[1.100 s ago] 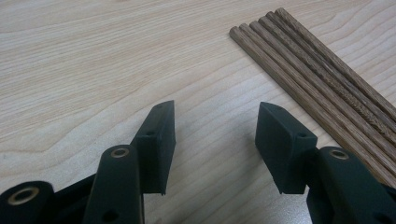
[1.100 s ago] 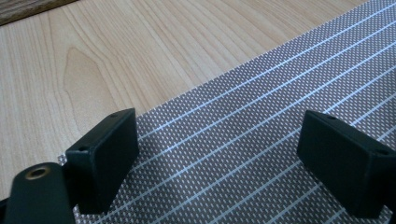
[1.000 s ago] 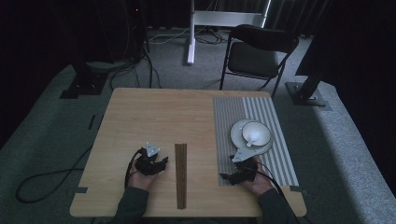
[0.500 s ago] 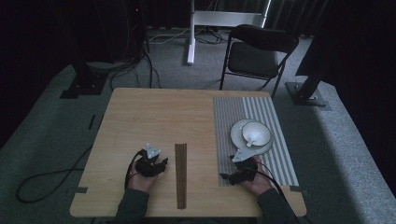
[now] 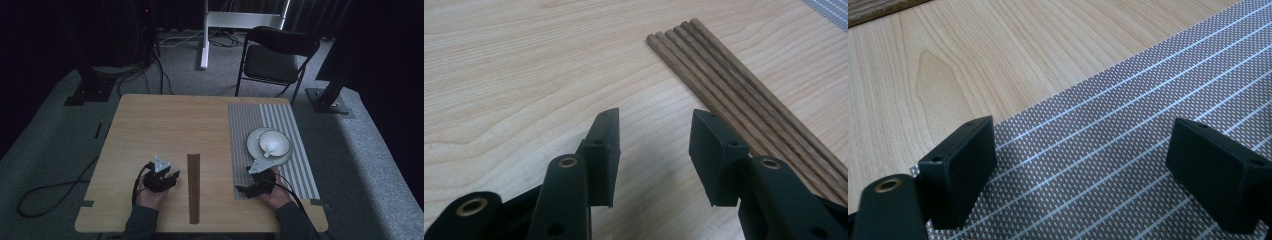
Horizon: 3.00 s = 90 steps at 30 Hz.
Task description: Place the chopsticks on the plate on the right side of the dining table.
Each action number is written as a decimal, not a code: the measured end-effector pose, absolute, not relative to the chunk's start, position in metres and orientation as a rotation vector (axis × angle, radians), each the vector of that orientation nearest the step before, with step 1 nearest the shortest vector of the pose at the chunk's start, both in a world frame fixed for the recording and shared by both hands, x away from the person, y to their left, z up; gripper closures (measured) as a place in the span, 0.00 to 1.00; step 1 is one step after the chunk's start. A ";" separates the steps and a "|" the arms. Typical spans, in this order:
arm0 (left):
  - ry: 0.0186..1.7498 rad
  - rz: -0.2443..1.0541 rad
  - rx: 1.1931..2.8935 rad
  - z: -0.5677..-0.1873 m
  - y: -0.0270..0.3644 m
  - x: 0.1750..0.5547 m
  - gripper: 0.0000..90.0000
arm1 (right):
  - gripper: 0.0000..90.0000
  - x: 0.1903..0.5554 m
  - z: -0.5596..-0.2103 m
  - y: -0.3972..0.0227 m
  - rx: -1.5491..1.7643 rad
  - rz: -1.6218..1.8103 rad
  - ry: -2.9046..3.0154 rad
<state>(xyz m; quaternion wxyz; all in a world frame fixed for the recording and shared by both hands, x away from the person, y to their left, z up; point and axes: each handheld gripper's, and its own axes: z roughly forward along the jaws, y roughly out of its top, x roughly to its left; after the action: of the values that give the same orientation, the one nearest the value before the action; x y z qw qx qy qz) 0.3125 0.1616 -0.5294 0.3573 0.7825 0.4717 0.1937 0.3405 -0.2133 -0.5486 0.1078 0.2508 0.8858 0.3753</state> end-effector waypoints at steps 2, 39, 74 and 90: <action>1.212 0.500 2.022 -0.529 0.161 0.310 0.63 | 0.13 0.341 -0.549 -0.213 0.736 1.104 2.607; 1.094 0.417 2.076 -0.533 0.129 0.282 0.62 | 0.13 0.341 -0.549 -0.213 0.735 1.105 2.606; 1.185 0.478 2.118 -0.538 0.132 0.286 0.81 | 0.14 0.340 -0.548 -0.213 0.742 1.106 2.604; 1.248 0.490 2.100 -0.536 0.142 0.293 0.93 | 0.17 0.330 -0.545 -0.222 0.725 1.136 2.609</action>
<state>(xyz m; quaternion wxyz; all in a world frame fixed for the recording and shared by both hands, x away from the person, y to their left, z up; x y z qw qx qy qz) 0.2931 0.1418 -0.5361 0.3195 0.7986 0.4748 0.1863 0.3301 -0.2224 -0.5453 0.1025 0.2455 0.8838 0.3848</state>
